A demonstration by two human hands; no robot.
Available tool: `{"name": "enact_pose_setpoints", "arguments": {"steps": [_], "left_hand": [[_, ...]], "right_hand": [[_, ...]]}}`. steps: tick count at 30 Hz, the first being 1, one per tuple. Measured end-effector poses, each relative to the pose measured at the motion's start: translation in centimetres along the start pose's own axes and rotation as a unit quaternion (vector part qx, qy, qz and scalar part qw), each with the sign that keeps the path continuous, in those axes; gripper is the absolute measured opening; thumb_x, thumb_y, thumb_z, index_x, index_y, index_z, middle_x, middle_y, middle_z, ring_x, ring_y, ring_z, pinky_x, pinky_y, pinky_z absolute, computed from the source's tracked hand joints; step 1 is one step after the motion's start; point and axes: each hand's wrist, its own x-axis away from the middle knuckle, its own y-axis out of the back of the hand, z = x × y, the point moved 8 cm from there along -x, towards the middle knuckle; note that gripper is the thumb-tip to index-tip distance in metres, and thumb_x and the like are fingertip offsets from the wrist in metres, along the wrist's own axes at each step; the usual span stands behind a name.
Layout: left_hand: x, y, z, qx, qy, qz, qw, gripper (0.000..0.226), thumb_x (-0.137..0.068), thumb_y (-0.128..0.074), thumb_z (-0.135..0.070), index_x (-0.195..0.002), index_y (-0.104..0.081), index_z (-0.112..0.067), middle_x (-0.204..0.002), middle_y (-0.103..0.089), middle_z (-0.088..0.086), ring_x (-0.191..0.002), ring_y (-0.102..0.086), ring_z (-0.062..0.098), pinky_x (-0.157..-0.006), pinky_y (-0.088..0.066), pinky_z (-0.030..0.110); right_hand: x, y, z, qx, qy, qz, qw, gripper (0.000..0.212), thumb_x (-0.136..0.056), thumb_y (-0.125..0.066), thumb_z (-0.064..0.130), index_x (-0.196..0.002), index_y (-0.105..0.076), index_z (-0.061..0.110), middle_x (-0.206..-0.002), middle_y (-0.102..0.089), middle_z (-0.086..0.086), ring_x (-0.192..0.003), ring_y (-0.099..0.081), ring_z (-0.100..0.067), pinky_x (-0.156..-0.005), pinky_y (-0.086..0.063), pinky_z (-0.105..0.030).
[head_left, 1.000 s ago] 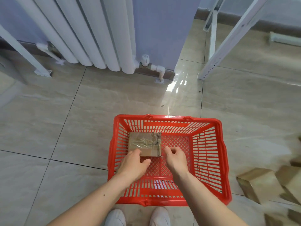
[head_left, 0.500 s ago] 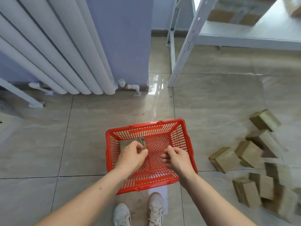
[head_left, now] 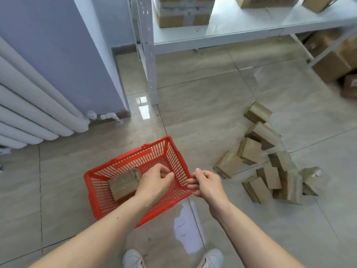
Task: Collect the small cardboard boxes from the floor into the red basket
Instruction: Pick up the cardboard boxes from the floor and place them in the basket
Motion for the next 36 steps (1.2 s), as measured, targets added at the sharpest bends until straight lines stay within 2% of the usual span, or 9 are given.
{"name": "enact_pose_setpoints", "arguments": {"steps": [2, 5, 12, 17, 22, 26, 30, 36], "left_hand": [[0.5, -2.3, -2.4, -0.011, -0.015, 0.006, 1.0, 0.019, -0.088, -0.06, -0.036, -0.1, -0.065, -0.022, -0.096, -0.068, -0.006, -0.093, -0.063, 0.013, -0.087, -0.051, 0.032], [1.3, -6.0, -6.1, -0.01, -0.031, 0.017, 0.999, 0.018, -0.088, -0.06, -0.034, -0.1, -0.065, -0.02, -0.092, -0.067, -0.007, -0.086, -0.062, 0.008, -0.081, -0.049, 0.028], [2.3, -15.9, -13.4, 0.004, -0.042, 0.062, 0.997, 0.014, -0.084, -0.059, -0.038, -0.092, -0.06, -0.027, -0.089, -0.071, -0.004, -0.087, -0.069, 0.018, -0.087, -0.055, 0.039], [2.2, -21.4, -17.8, 0.006, -0.054, 0.085, 0.995, 0.017, -0.08, -0.057, -0.043, -0.089, -0.059, -0.029, -0.089, -0.071, -0.004, -0.088, -0.069, 0.018, -0.083, -0.055, 0.04], [0.7, -24.4, -21.0, -0.01, -0.059, 0.096, 0.994, 0.017, -0.081, -0.057, -0.04, -0.091, -0.061, -0.026, -0.089, -0.072, -0.003, -0.089, -0.069, 0.019, -0.086, -0.055, 0.04], [-1.3, -26.0, -23.8, -0.026, -0.058, 0.106, 0.992, 0.019, -0.083, -0.057, -0.039, -0.095, -0.062, -0.024, -0.091, -0.071, -0.003, -0.092, -0.068, 0.019, -0.087, -0.054, 0.039], [-3.9, -27.2, -27.0, -0.039, -0.067, 0.119, 0.99, 0.022, -0.083, -0.057, -0.039, -0.097, -0.062, -0.023, -0.092, -0.071, -0.002, -0.094, -0.068, 0.019, -0.087, -0.054, 0.039], [-6.8, -29.7, -29.8, -0.067, -0.067, 0.131, 0.987, 0.02, -0.084, -0.057, -0.036, -0.097, -0.062, -0.022, -0.093, -0.07, -0.002, -0.094, -0.067, 0.02, -0.084, -0.054, 0.037]], "right_hand": [[0.0, 3.3, -0.1, -0.011, -0.001, -0.011, 1.0, 0.027, -0.103, -0.045, 0.024, -0.087, -0.061, 0.008, -0.079, -0.066, -0.008, -0.065, -0.059, -0.016, -0.048, -0.042, -0.017], [-0.3, 8.6, -0.4, -0.018, -0.001, -0.023, 1.0, 0.027, -0.102, -0.046, 0.025, -0.088, -0.062, 0.009, -0.08, -0.066, -0.007, -0.066, -0.06, -0.016, -0.056, -0.043, -0.022], [-1.8, 21.4, -1.0, -0.026, -0.002, -0.051, 0.998, 0.028, -0.103, -0.045, 0.027, -0.091, -0.063, 0.009, -0.084, -0.068, -0.007, -0.072, -0.062, -0.017, -0.062, -0.044, -0.026], [-3.7, 28.6, -1.8, -0.029, -0.004, -0.074, 0.997, 0.027, -0.102, -0.046, 0.028, -0.092, -0.064, 0.009, -0.085, -0.07, -0.007, -0.073, -0.064, -0.017, -0.062, -0.045, -0.027], [-5.9, 33.1, -2.1, -0.05, -0.017, -0.094, 0.994, 0.027, -0.102, -0.047, 0.028, -0.087, -0.062, 0.012, -0.082, -0.069, -0.008, -0.07, -0.063, -0.017, -0.06, -0.044, -0.027], [-7.7, 35.7, -0.7, -0.056, -0.02, -0.104, 0.993, 0.027, -0.102, -0.046, 0.027, -0.091, -0.063, 0.01, -0.082, -0.068, -0.007, -0.072, -0.063, -0.018, -0.065, -0.046, -0.03], [-10.0, 37.7, 1.4, -0.079, -0.019, -0.114, 0.99, 0.026, -0.102, -0.045, 0.026, -0.095, -0.063, 0.008, -0.083, -0.068, -0.007, -0.072, -0.062, -0.016, -0.06, -0.044, -0.026], [-13.2, 40.0, 1.9, -0.097, -0.025, -0.129, 0.987, 0.026, -0.102, -0.047, 0.028, -0.095, -0.062, 0.009, -0.087, -0.069, -0.007, -0.075, -0.064, -0.017, -0.063, -0.048, -0.027]]}}
